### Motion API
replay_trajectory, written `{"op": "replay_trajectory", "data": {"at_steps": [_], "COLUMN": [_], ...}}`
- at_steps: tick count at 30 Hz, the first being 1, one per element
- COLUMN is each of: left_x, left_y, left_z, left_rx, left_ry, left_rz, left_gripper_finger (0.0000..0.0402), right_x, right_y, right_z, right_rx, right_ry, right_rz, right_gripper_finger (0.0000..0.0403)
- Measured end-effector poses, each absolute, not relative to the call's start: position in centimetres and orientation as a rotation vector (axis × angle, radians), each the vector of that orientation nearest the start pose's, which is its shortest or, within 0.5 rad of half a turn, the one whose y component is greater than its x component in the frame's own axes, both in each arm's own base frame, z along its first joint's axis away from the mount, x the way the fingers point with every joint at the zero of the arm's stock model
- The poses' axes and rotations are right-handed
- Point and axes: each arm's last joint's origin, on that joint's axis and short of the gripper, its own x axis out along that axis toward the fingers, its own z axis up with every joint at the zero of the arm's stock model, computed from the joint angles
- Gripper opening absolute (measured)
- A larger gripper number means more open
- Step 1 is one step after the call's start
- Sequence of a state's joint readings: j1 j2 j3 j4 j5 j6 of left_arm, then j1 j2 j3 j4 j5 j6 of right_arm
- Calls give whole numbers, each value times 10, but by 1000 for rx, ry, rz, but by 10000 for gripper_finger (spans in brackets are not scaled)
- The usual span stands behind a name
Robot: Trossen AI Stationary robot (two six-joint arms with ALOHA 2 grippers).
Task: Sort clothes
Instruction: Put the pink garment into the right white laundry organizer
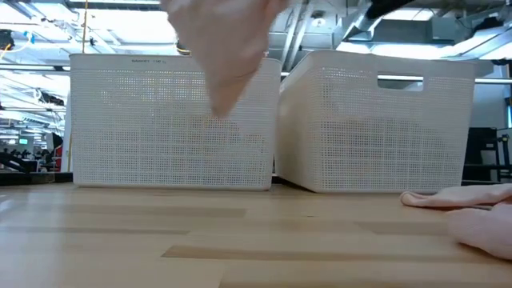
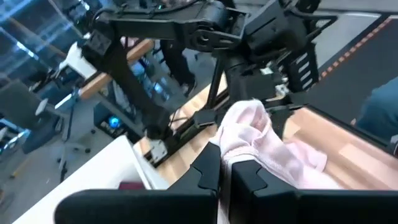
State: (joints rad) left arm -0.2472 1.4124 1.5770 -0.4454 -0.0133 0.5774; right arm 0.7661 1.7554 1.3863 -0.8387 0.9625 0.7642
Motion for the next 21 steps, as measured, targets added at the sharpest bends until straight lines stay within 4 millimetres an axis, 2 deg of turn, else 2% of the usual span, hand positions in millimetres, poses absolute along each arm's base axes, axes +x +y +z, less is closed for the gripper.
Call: {"op": "replay_trajectory", "data": {"at_steps": [4,9,17,21], "left_x": [289,287,287,286], "left_y": [-68,-63,-60,-60], "left_z": [447,452,450,448], "left_rx": [608,602,582,564], "left_ry": [220,241,276,293], "left_rz": [-285,-270,-267,-268], "left_gripper_finger": [0,0,0,0], "right_x": [281,299,331,346], "right_y": [219,210,192,181], "right_z": [248,254,270,278], "right_rx": [-235,-286,-340,-345], "right_ry": [588,528,429,387], "right_rz": [-436,-453,-461,-429], "right_gripper_finger": [265,265,264,251]}}
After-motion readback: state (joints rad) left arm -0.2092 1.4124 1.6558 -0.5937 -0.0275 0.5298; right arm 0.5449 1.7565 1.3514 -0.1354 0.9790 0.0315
